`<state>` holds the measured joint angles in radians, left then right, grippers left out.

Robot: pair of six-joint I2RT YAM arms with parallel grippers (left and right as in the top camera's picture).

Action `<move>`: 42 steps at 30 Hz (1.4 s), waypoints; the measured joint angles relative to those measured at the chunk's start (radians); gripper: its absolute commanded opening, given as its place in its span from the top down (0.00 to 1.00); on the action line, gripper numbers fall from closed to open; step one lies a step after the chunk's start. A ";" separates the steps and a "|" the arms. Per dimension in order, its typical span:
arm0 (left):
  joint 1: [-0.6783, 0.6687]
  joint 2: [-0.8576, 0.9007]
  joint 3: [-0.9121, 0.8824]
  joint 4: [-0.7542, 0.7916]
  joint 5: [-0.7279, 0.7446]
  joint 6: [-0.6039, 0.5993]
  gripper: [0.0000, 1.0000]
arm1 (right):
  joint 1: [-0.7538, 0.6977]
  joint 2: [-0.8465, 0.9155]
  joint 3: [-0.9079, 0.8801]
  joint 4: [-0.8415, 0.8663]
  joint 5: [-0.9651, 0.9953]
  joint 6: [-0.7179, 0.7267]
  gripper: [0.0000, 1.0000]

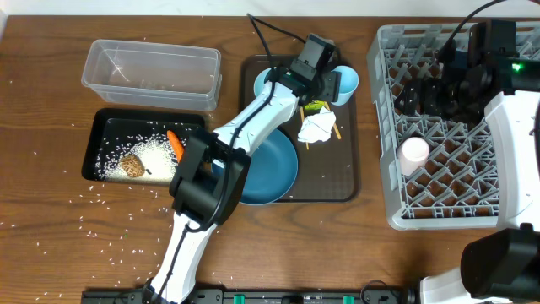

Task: Sort waste into correct bins and load items into the dishwasher rack
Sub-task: 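Reach the left gripper to the light blue cup and grasp it, then lift the light blue cup upward with the left gripper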

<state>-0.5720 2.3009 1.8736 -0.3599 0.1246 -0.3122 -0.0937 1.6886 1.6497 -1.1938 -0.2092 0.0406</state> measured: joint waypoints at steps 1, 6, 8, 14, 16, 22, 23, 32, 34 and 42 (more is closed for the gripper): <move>0.001 0.000 -0.002 0.000 -0.001 0.000 0.44 | 0.000 0.000 0.000 0.000 0.000 0.000 0.01; -0.001 0.002 -0.002 0.000 -0.001 0.002 0.52 | 0.000 0.000 0.000 -0.004 0.000 0.000 0.01; -0.005 0.002 -0.003 0.000 -0.001 0.000 0.57 | 0.000 0.000 0.000 -0.007 0.000 0.000 0.01; -0.023 0.003 -0.003 -0.010 -0.001 0.000 0.77 | 0.000 0.000 0.000 -0.013 0.000 0.000 0.01; -0.030 0.005 -0.004 -0.019 -0.001 0.001 0.82 | 0.000 0.000 0.000 -0.015 0.000 0.000 0.01; -0.039 0.013 -0.006 -0.027 -0.001 0.003 0.94 | 0.000 0.000 0.000 -0.017 0.000 0.000 0.01; -0.038 0.014 -0.006 -0.027 -0.001 0.003 0.94 | 0.000 0.000 0.000 -0.017 0.000 0.000 0.01; 0.001 -0.011 -0.012 -0.112 0.085 0.060 0.94 | 0.000 0.000 0.000 0.002 0.000 0.000 0.01; 0.031 -0.041 -0.020 -0.155 0.151 0.074 0.94 | 0.000 0.000 0.000 0.020 -0.005 0.000 0.01; 0.254 -0.181 -0.022 -0.170 0.669 0.122 0.94 | 0.000 0.000 -0.003 0.212 -0.232 -0.030 0.01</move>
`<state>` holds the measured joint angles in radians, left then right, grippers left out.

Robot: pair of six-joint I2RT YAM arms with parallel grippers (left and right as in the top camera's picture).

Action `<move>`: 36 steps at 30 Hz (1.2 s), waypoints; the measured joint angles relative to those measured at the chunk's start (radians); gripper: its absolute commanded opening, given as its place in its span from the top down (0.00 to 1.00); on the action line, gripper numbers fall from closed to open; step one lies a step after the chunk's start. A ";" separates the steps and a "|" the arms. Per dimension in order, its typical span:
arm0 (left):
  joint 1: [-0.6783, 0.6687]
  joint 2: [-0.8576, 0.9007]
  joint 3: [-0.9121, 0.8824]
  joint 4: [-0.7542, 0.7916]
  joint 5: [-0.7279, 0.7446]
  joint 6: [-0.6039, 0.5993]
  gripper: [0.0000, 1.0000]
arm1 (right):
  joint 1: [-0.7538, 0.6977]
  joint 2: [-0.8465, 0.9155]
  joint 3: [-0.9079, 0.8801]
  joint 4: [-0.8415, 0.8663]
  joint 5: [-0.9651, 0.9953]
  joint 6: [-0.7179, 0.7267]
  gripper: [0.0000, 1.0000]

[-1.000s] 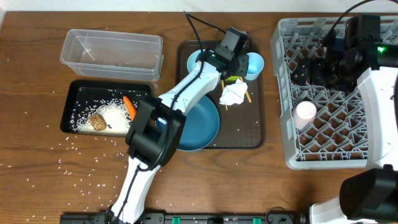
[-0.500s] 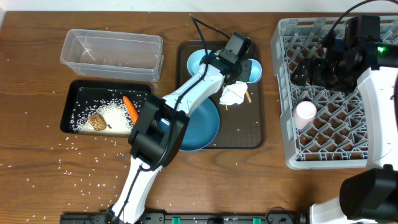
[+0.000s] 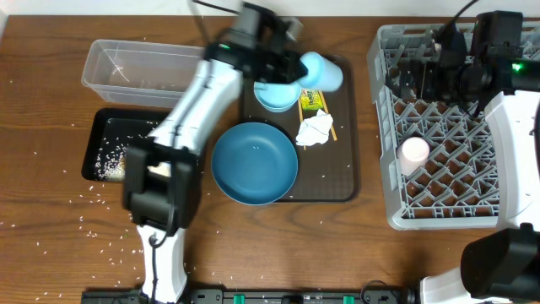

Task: Sort waste into correct bins and load items into the dishwasher rack
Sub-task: 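Lift the light blue cup upward with the left gripper, then grasp the light blue cup with the right gripper from the left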

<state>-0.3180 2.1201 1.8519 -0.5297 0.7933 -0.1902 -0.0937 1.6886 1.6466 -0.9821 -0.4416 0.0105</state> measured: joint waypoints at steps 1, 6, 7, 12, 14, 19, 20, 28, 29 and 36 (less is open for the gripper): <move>0.024 -0.006 0.000 0.000 0.060 0.006 0.94 | 0.000 0.000 -0.004 0.027 -0.036 -0.005 0.01; 0.116 -0.005 0.000 -0.002 0.364 0.042 0.94 | 0.010 0.000 -0.059 0.199 -0.266 -0.032 0.01; 0.124 -0.005 0.000 -0.002 0.404 0.047 0.94 | 0.018 0.000 -0.078 0.240 -0.311 -0.035 0.01; 0.138 -0.005 0.000 -0.001 0.544 0.065 0.94 | 0.068 0.000 -0.173 0.453 -0.536 -0.040 0.01; 0.137 -0.005 0.000 0.002 0.581 0.068 0.94 | 0.093 0.000 -0.198 0.509 -0.585 -0.031 0.01; 0.131 -0.005 0.000 0.002 0.627 0.081 0.94 | 0.160 0.000 -0.235 0.611 -0.644 -0.003 0.02; 0.131 -0.005 0.000 0.003 0.634 0.084 0.94 | 0.169 0.000 -0.235 0.622 -0.649 0.002 0.03; 0.131 -0.005 0.000 0.014 0.698 0.087 0.94 | 0.215 0.000 -0.235 0.685 -0.666 0.023 0.15; 0.131 -0.005 0.000 0.014 0.702 0.087 0.94 | 0.219 0.000 -0.235 0.691 -0.666 0.025 0.18; 0.126 -0.005 0.000 0.017 0.729 0.087 0.94 | 0.246 0.000 -0.235 0.703 -0.657 0.031 0.23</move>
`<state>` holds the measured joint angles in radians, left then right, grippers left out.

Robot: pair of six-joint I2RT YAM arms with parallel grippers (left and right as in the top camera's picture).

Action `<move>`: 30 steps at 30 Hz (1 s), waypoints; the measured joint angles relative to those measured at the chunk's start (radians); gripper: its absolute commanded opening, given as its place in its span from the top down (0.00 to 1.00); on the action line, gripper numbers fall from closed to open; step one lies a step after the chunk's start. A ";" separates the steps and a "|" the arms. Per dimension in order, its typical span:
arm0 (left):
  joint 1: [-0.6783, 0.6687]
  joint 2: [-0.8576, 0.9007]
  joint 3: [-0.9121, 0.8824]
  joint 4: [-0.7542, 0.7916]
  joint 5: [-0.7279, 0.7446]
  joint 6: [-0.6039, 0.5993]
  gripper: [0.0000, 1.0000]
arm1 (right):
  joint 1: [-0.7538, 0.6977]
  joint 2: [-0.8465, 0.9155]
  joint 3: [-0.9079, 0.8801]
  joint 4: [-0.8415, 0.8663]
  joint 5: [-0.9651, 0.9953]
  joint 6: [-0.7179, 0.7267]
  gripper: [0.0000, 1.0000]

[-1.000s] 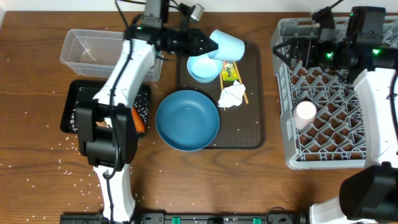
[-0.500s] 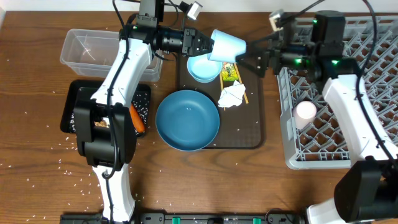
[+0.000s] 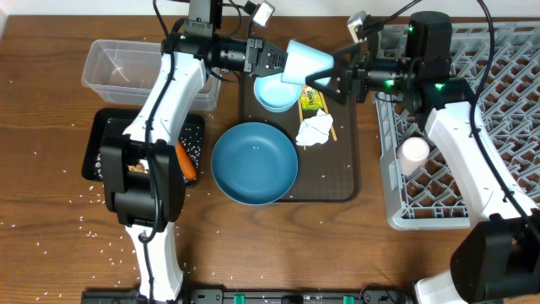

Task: Sort waste into correct bins and load items into the dishwasher rack
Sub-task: 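Grasp the light blue cup with the right gripper from the left, then carry the light blue cup right over the rack with the right gripper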

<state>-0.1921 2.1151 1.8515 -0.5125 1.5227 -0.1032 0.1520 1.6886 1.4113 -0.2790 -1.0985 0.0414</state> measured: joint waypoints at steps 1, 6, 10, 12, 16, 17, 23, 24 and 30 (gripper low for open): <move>-0.003 0.000 0.000 0.000 0.002 0.000 0.94 | 0.000 0.000 0.000 0.002 0.000 0.000 0.25; -0.022 0.000 0.000 0.001 0.013 0.000 0.94 | 0.019 0.000 0.000 0.030 0.008 0.000 0.31; -0.025 0.000 0.000 0.001 0.024 0.001 0.94 | 0.033 0.000 0.000 0.041 0.010 0.000 0.41; -0.025 0.000 0.000 0.001 0.031 0.003 0.94 | 0.034 0.000 0.000 0.042 0.014 0.002 0.46; -0.024 0.000 0.000 0.001 0.040 0.008 0.94 | 0.034 0.000 0.000 0.045 0.011 0.006 0.57; -0.023 0.000 0.000 0.001 0.039 0.008 0.94 | 0.034 0.000 0.000 0.045 0.010 0.006 0.57; -0.023 0.000 0.000 0.001 0.039 0.008 0.93 | 0.034 0.000 0.000 0.045 0.010 0.006 0.58; -0.023 0.000 0.000 0.001 0.039 0.008 0.93 | 0.034 0.000 0.000 0.045 0.010 0.006 0.58; -0.024 0.000 0.000 0.002 0.032 0.007 0.93 | 0.024 0.000 0.000 0.041 0.005 0.008 0.60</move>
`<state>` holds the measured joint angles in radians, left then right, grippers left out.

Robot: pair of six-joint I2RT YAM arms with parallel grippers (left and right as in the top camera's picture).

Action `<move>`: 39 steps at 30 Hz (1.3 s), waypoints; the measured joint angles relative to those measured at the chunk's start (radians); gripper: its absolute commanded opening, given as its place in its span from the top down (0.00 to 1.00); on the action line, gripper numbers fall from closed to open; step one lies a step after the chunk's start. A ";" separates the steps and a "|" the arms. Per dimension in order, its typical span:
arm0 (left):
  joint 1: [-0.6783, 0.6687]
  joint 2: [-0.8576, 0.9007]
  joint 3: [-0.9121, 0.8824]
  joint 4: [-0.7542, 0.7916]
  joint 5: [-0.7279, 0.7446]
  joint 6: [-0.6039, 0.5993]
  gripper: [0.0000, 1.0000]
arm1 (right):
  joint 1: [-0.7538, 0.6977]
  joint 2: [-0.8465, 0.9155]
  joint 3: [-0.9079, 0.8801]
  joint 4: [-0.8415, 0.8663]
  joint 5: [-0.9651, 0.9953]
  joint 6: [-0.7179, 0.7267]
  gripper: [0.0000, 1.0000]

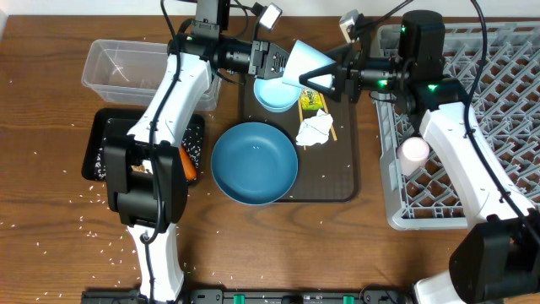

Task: Sort waste into correct bins and load items into the dishwasher rack
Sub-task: 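Carry the light blue cup right over the rack with the right gripper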

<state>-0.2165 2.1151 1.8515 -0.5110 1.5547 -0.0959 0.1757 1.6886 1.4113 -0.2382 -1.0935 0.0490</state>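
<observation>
A light blue cup (305, 59) hangs on its side above the back of the brown tray (346, 173), with my left gripper (285, 62) shut on its base end. My right gripper (321, 80) reaches in from the right, its fingers spread at the cup's lower rim. On the tray lie a blue plate (253, 162), a light blue bowl (270, 93), a crumpled white napkin (315, 128) and a yellow-green wrapper (310, 100). The grey dishwasher rack (447, 203) at the right holds a pink cup (414, 152).
A clear plastic bin (135, 69) stands at the back left. In front of it is a black tray (99, 143) with rice, a brown lump and a carrot (187, 162), partly hidden by my left arm. Rice grains are scattered over the wooden table.
My right gripper has moved a little left and now sits close against the cup's rim. The left gripper holds the cup in nearly the same place, slightly higher.
My left gripper was down at the cup on the tray's back right, with the right arm over the rack. Then the cup was lifted and held over the tray's back. Then the right arm had reached left toward it, and now its fingers are at the rim.
</observation>
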 measured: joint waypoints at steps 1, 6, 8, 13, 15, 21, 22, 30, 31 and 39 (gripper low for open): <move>-0.002 0.000 0.000 0.001 -0.003 0.000 0.93 | -0.005 0.000 0.000 -0.006 -0.006 0.000 0.61; -0.013 0.000 0.000 0.002 -0.019 0.000 0.93 | -0.038 0.000 0.000 -0.049 -0.038 0.000 0.62; -0.008 0.000 0.000 0.002 -0.032 -0.001 0.93 | -0.059 0.000 0.000 -0.069 -0.047 0.000 0.62; 0.042 0.000 0.000 0.002 -0.047 -0.001 0.93 | -0.157 0.001 0.000 -0.103 -0.024 0.001 0.63; 0.064 0.000 0.000 0.002 -0.061 0.000 0.93 | -0.194 0.001 -0.001 -0.110 -0.013 0.001 0.64; 0.090 0.000 0.000 -0.003 -0.133 0.000 0.89 | -0.258 0.001 -0.001 -0.204 0.053 0.026 0.67; 0.090 0.000 0.000 -0.005 -0.152 0.000 0.88 | -0.266 0.001 -0.001 -0.227 0.079 0.034 0.67; 0.084 0.000 0.000 -0.103 -0.382 -0.001 0.87 | -0.333 -0.003 0.018 -0.523 0.371 0.080 0.66; 0.084 0.000 0.000 -0.125 -0.421 -0.002 0.87 | -0.338 -0.003 0.037 -0.579 0.418 0.082 0.66; 0.085 0.000 0.000 -0.262 -0.689 -0.001 0.87 | -0.350 -0.027 0.338 -0.919 0.753 0.083 0.60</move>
<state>-0.1318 2.1147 1.8515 -0.7727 0.8654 -0.0967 -0.1745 1.6611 1.7489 -1.1572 -0.3408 0.1318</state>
